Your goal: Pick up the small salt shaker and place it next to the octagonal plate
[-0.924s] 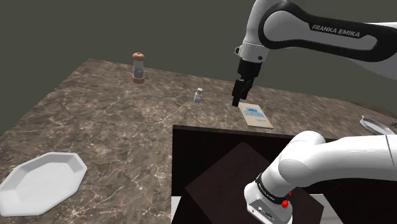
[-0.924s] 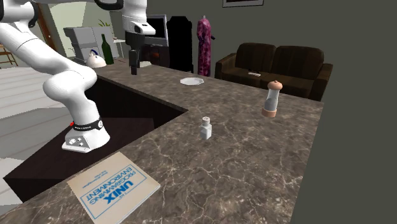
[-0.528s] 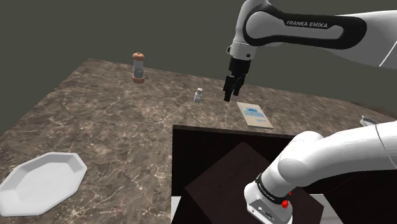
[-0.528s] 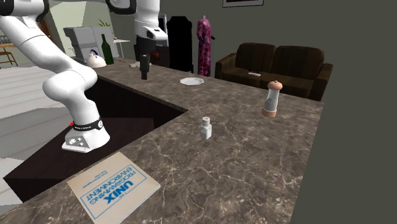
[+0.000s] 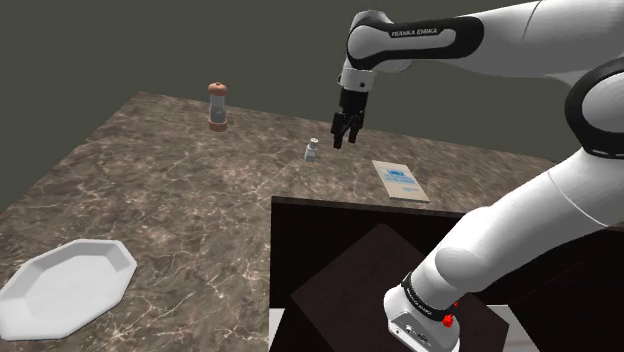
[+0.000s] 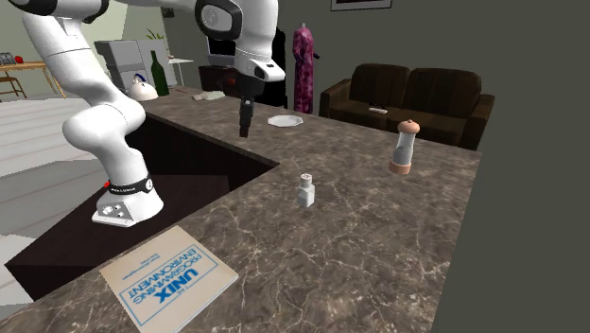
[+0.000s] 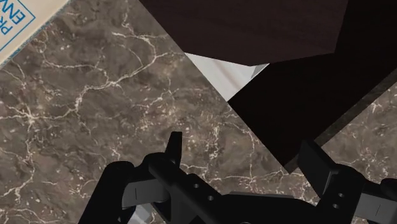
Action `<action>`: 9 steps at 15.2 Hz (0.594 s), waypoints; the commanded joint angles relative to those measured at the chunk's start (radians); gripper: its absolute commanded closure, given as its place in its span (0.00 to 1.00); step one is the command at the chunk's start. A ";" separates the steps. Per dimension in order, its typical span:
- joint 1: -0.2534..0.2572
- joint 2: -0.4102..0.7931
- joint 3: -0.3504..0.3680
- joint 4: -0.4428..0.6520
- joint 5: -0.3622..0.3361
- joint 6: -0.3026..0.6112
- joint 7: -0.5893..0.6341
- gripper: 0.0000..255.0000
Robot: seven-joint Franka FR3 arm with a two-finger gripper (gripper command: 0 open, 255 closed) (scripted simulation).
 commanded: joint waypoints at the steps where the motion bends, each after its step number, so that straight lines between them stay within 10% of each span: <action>1: -0.005 0.086 -0.011 0.062 0.006 0.013 -0.013 0.00; 9: -0.041 0.426 -0.047 0.369 0.042 0.000 -0.073 0.00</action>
